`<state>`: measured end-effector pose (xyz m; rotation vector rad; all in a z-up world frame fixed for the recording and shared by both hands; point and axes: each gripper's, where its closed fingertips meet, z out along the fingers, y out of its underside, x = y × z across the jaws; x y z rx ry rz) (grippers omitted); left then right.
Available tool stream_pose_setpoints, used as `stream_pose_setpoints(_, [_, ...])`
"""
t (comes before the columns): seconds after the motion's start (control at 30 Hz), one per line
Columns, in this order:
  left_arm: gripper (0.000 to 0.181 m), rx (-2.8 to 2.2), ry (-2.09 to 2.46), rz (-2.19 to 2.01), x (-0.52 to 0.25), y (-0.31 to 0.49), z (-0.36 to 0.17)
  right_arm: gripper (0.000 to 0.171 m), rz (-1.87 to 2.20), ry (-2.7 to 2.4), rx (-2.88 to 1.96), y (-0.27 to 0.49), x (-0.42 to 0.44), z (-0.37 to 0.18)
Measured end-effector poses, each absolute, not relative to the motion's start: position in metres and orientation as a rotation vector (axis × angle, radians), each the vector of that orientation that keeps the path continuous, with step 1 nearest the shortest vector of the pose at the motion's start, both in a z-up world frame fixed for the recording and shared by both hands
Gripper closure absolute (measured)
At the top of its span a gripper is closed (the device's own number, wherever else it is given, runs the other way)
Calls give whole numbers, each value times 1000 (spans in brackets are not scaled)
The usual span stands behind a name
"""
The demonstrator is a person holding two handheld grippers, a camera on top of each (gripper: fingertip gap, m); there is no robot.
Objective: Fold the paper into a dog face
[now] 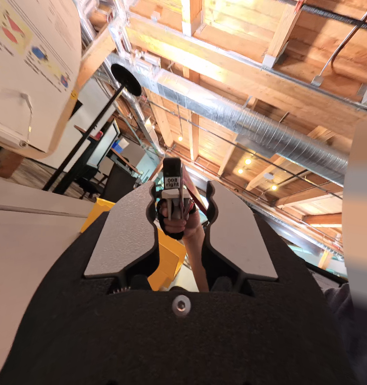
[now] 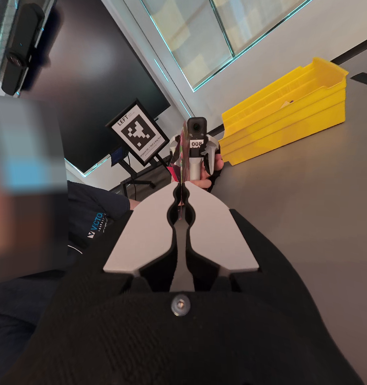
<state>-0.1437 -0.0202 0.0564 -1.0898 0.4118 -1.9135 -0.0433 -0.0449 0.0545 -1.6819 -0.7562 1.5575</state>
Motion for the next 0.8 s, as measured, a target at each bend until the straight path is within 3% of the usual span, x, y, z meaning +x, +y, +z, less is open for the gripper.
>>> stream_pose_setpoints(0.17, [145,-1092,496,-1903,-137,-31,56,170,1564,-770,-1697,-45,-52,49])
stream_pose_setpoints(0.4, [177,-1100,545,-1853,-135,-34,53,170,1594,-746,-1723,-42,-56,39])
stream_pose_setpoints(0.57, [165,-1123,403,-1798,-148,-12,49,170,1601,-632,-1738,-34,-43,34])
stream_pose_setpoints(0.8, [165,-1172,348,-1774,-143,-4,39,170,1585,-522,-1625,-49,-14,77])
